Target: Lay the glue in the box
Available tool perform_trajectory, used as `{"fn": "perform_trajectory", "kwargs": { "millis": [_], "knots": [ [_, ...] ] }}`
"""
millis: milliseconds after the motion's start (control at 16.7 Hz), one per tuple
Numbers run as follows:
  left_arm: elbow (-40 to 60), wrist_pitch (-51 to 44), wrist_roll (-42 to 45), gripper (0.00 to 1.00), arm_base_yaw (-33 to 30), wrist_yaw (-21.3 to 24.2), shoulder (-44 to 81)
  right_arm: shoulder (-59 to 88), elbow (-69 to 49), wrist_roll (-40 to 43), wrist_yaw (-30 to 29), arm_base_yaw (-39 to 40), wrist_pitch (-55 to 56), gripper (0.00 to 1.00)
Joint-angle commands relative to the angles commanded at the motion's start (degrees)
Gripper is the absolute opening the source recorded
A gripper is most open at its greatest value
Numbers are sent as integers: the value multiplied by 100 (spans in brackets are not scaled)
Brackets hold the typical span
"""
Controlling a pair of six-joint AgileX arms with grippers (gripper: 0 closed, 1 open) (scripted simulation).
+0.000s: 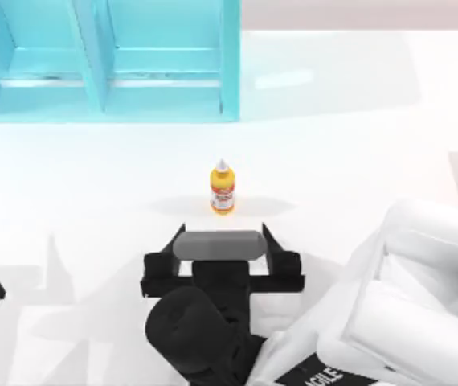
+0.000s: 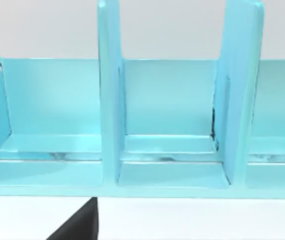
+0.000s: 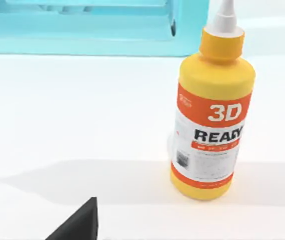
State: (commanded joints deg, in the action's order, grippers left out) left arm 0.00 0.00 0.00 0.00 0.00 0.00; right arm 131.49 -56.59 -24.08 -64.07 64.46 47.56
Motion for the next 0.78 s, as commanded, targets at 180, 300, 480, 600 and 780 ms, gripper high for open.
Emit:
{"fn": "perform_trajectory", "kwargs": {
  "millis": [180,300,480,600,780],
  "knots": [
    [0,0,0,100,0,0,0,0,0,0,0,0,0,100],
    [0,0,0,100,0,0,0,-2,6,15,23,-36,-7,100],
    [0,0,0,100,0,0,0,222,-321,236,245,-274,112,100],
    [0,0,0,100,0,0,0,476,-659,460,495,-551,225,100],
    [0,0,0,100,0,0,0,863,-1151,766,887,-981,379,100]
  ]
}}
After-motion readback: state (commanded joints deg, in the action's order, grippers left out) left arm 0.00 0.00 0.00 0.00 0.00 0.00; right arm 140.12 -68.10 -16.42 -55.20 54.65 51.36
